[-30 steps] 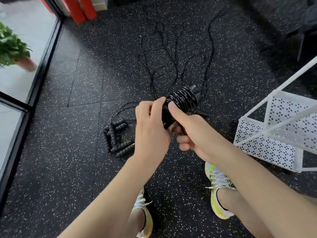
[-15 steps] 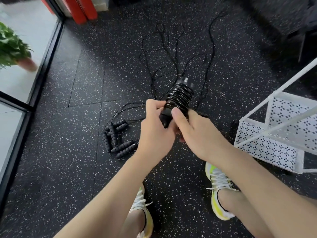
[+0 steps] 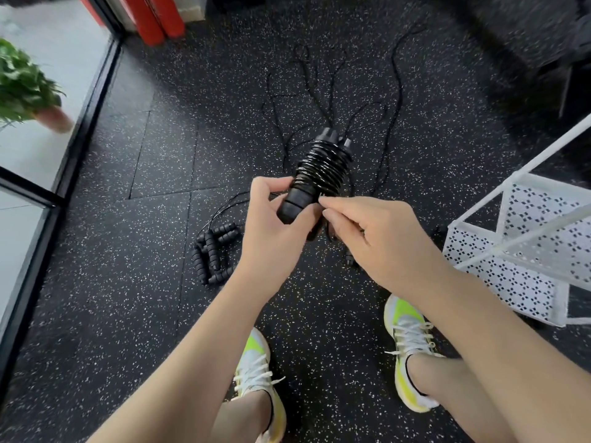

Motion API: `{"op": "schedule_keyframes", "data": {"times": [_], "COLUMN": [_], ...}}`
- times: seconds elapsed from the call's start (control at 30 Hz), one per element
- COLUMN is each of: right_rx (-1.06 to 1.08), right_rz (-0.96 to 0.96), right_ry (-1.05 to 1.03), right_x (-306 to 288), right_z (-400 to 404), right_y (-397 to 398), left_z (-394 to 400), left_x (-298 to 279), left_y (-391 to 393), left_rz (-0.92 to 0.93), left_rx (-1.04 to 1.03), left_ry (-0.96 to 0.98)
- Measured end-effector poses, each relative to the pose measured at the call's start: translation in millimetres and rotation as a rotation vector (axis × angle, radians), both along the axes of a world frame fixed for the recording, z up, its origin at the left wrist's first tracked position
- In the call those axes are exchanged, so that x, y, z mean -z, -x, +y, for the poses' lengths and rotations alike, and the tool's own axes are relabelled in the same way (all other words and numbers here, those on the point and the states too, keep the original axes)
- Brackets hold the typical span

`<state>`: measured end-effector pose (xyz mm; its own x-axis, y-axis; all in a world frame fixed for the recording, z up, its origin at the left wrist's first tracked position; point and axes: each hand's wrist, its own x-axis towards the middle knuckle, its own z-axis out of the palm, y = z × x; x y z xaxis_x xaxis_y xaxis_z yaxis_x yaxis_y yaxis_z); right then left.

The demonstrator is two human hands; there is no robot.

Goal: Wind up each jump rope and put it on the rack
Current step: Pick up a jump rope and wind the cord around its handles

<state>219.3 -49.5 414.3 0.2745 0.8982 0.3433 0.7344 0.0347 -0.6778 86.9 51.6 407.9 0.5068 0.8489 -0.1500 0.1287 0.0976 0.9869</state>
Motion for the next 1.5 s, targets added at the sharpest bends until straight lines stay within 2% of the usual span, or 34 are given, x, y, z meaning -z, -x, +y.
{"op": "schedule_keyframes", "data": {"times": [0.23, 0.4, 0.63, 0.93, 1.13, 1.27, 1.4, 1.5], "right_rx": [0.017, 0.088, 0.136, 0.122, 0.216, 0.289, 0.236, 0.182], "right_rz": [-0.011, -0.041, 0.082, -0.094, 0.046, 0.023, 0.004, 0.121], "right_ry": [-0.053, -0.143, -0.043, -0.168, -0.068, 0.018, 0.096, 0.053], "right_x": [5, 1, -3, 8, 4, 2, 3, 4], "right_z": [-1, 1, 0, 2, 3, 3, 3, 4], "right_y": [-13, -17, -15, -19, -11, -6, -8, -14], "left_z": [7, 0, -1, -8, -7, -8, -12, -12], "left_x": [0, 2, 4, 7, 10, 12, 14, 11], "left_y": [4, 3, 0, -4, -4, -4, -5, -4], "left_rz": [-0.012, 0.021, 0.036, 0.004, 0.072, 0.096, 0.138, 0.138], "left_rx": [-0.019, 0.108, 0.135, 0.087, 0.080, 0.096, 0.084, 0.087], "left_ry": [0.009, -0.006, -0.030, 0.012, -0.070, -0.073, -0.093, -0.074]}}
